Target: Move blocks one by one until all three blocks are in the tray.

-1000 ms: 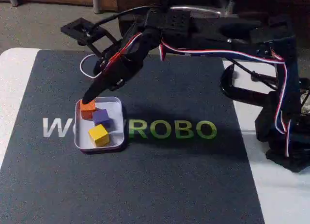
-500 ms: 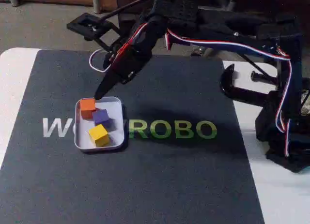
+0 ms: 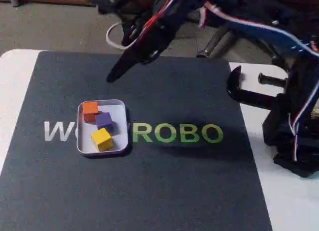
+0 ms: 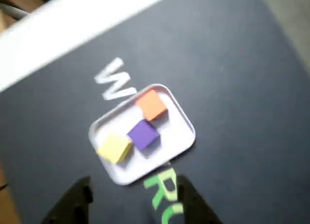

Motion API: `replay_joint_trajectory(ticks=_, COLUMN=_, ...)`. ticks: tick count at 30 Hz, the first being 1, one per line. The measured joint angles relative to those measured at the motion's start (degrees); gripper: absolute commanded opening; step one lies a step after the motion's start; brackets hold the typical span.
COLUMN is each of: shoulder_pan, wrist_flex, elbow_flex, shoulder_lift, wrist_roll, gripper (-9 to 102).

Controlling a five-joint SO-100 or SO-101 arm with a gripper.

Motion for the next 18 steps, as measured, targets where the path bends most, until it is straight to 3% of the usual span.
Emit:
replay_joint_trajectory(ticks=6, shoulder_pan=-1.0, wrist_flex=0.3, elbow_flex=15.0, shoulder_lift=16.7, wrist_roll=-5.5, gripper=19)
replay_joint_trajectory(ticks=13, shoulder_pan=-2.3, wrist_flex=-0.1, elbow_flex=41.7, shoulder_lift=44.0, wrist_roll=-14.2, gripper=-6)
replay_joint_trajectory(ticks=18, shoulder_pan=-3.9, wrist_flex=-0.1, elbow_flex=58.6, shoulder_lift=63.1, wrist_roll=-17.9, gripper=-8)
